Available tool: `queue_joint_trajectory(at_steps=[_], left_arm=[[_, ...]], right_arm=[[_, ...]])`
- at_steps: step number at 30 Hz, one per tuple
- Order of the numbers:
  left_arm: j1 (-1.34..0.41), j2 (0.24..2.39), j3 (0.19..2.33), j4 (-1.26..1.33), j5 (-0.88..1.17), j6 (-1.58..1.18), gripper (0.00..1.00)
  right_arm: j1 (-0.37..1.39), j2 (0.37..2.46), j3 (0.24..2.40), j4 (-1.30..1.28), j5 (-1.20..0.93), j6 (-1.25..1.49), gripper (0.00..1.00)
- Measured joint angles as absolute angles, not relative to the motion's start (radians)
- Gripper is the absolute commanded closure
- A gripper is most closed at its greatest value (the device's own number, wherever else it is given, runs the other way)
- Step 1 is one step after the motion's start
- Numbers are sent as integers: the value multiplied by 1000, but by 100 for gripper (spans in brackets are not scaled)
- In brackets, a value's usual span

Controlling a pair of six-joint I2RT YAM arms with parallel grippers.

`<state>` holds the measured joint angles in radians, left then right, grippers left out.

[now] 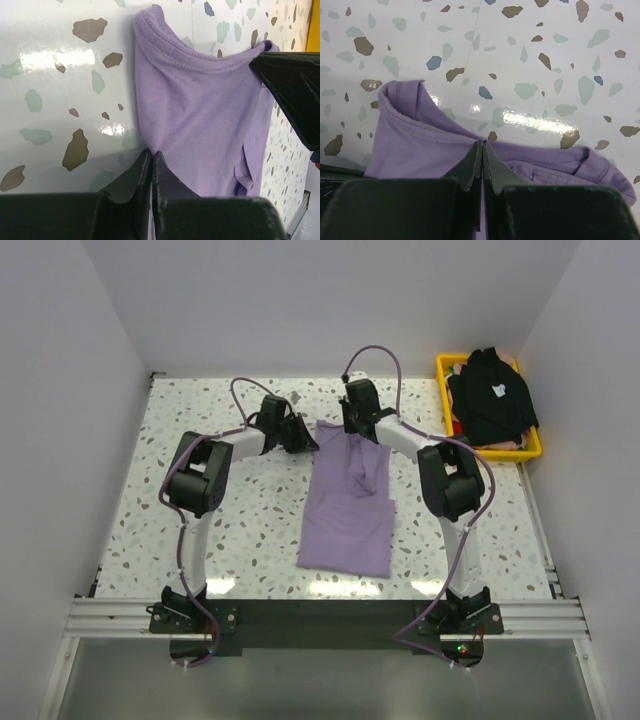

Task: Fold and stack the t-shirts
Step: Fold the tshirt

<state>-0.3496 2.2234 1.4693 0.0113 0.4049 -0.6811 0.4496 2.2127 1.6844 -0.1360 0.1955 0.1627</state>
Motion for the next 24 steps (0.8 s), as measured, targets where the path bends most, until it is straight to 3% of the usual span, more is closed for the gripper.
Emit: queue_joint_trajectory(at_steps=[24], left_arm=[[-342, 2227, 1470, 20, 413, -689, 100]], right_arm=[[443, 2236, 1735, -235, 253, 210, 97]])
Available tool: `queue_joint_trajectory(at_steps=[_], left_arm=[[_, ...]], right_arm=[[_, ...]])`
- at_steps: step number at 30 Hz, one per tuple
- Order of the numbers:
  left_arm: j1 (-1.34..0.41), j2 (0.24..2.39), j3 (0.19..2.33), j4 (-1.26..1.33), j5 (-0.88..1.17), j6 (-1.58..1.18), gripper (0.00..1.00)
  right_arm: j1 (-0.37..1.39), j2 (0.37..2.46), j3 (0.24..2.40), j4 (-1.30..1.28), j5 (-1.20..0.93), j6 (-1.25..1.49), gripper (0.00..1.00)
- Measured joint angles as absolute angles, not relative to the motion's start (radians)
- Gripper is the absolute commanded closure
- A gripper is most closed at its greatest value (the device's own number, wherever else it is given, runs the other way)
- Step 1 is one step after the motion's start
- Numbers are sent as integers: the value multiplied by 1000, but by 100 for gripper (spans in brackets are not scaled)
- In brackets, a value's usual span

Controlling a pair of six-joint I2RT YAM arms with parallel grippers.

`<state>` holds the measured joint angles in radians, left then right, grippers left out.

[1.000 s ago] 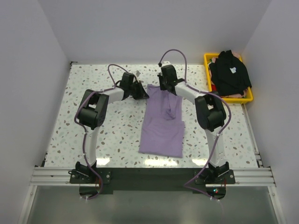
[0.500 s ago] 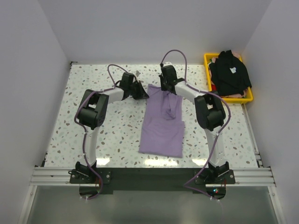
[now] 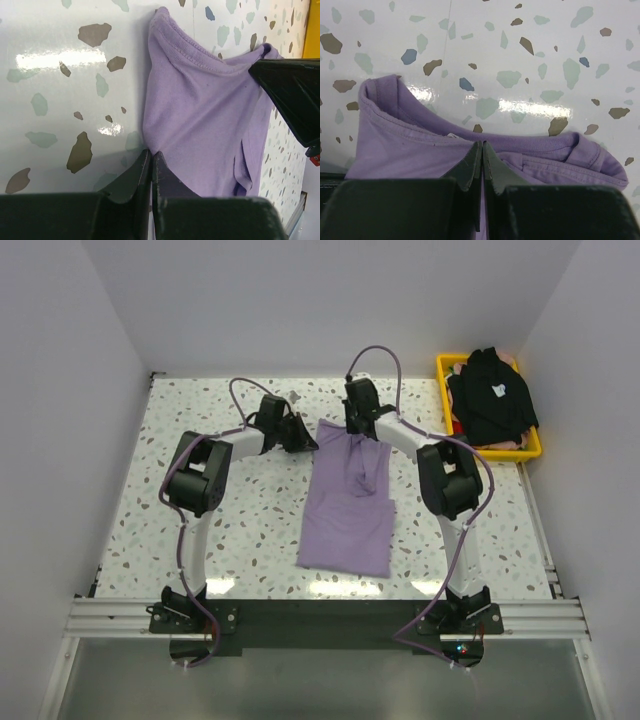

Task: Fold and stack the t-shirts
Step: Fold the tshirt

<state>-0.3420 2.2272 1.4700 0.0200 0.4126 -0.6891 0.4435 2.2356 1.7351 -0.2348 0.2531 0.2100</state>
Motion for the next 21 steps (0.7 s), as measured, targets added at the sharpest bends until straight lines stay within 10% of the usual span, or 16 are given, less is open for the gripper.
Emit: queue_joint_trajectory(at_steps=[10, 21], left_arm=[[-339, 2236, 1480, 26, 416, -696, 93], [-308, 2243, 1527, 36, 425, -695, 62]], right_arm=[[440, 2236, 1735, -279, 273, 234, 89], [421, 2233, 1772, -330, 293, 240, 65]])
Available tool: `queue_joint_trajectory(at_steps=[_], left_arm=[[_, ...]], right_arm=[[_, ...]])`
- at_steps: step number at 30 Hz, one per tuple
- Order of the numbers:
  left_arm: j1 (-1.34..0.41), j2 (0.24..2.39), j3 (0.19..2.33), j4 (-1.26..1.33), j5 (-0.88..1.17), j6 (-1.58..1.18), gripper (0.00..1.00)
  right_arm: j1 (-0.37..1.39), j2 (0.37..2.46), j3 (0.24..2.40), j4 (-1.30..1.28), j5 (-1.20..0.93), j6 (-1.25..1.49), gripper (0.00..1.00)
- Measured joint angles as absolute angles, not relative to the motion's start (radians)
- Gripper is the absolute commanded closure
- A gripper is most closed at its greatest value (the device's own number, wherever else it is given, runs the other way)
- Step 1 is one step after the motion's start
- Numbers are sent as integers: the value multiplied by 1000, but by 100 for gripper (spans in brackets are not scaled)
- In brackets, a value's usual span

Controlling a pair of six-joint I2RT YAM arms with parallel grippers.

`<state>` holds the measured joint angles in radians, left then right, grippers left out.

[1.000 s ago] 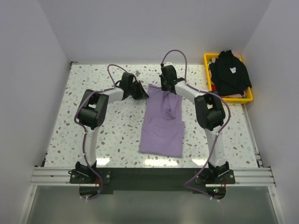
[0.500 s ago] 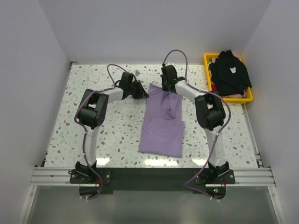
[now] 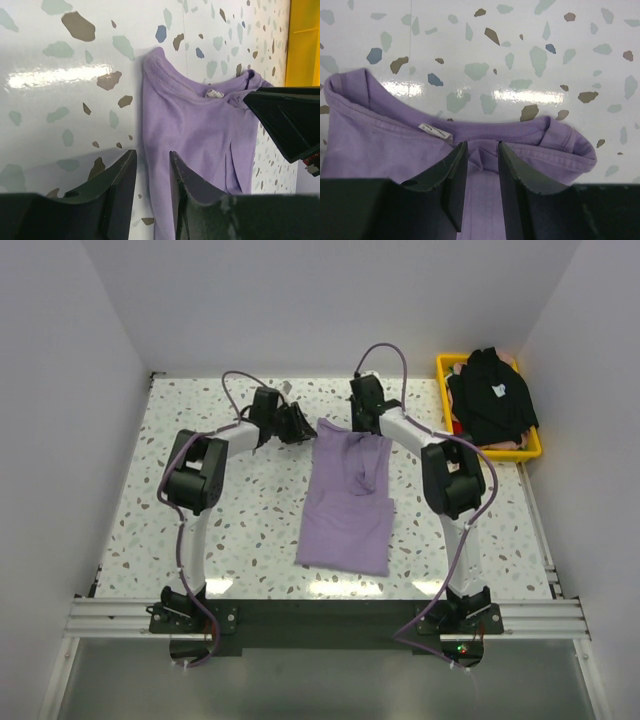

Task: Fold and stack the t-shirts
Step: Fold the tshirt

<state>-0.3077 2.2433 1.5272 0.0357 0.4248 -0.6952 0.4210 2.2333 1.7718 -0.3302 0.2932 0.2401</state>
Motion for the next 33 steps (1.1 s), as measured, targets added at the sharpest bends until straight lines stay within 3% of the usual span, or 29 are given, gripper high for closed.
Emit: queue_joint_trajectory(at_steps=[8, 18, 25, 33], left_arm=[[-289, 2173, 1433, 74, 413, -698, 50], [-340, 1624, 928, 93, 217, -743, 42], [-454, 1306, 616, 76, 129, -767, 41], [-599, 1137, 408, -10, 53, -837, 48]], right_arm=[[414, 2074, 1618, -383, 249, 318, 60], [410, 1681, 1135, -396, 91, 492, 53], [410, 1377, 796, -406, -10, 572, 48], [411, 1048, 553, -459, -110, 688, 48]])
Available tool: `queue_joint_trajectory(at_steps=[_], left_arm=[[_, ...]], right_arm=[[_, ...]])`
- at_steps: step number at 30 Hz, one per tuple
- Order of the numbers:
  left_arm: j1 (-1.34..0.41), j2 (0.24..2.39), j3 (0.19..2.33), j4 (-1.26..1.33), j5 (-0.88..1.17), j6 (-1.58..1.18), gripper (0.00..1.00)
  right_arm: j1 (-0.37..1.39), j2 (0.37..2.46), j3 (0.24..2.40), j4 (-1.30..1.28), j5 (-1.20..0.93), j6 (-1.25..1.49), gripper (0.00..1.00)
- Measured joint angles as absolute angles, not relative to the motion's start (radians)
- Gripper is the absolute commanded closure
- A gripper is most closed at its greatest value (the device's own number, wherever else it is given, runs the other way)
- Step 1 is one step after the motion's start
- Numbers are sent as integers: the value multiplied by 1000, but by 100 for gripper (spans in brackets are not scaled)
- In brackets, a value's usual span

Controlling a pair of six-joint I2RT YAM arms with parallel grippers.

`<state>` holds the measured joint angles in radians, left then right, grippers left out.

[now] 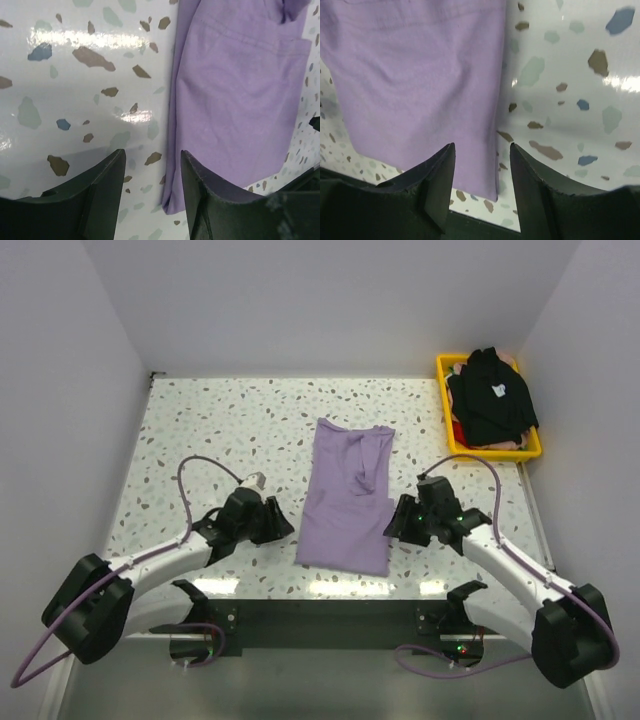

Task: Fold and stack the t-shirts
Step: Fold the tshirt

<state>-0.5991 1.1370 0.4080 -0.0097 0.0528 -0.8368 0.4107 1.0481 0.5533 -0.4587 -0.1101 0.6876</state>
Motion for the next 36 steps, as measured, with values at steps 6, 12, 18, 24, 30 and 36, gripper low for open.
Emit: queue_joint_trajectory(at_steps=[6, 12, 18, 24, 30, 36], left_arm=[[-661, 1127, 359, -41, 29, -879, 50], [-714, 1114, 330, -10, 41, -900, 49], [-746, 1124, 321, 20, 71, -907, 50], [-804, 1150, 321, 49, 75, -918, 55], [-830, 1156, 321, 48, 75, -934, 56], [-839, 1195, 323, 95, 84, -947, 63]], right_arm=[[414, 975, 472, -496, -184, 764, 48], [426, 973, 400, -519, -247, 811, 49], [446, 981, 382, -522, -288, 839, 50], [472, 1008, 377, -507, -327, 857, 51], [472, 1028, 353, -463, -375, 883, 55], [473, 1066, 348, -416, -413, 899, 64]])
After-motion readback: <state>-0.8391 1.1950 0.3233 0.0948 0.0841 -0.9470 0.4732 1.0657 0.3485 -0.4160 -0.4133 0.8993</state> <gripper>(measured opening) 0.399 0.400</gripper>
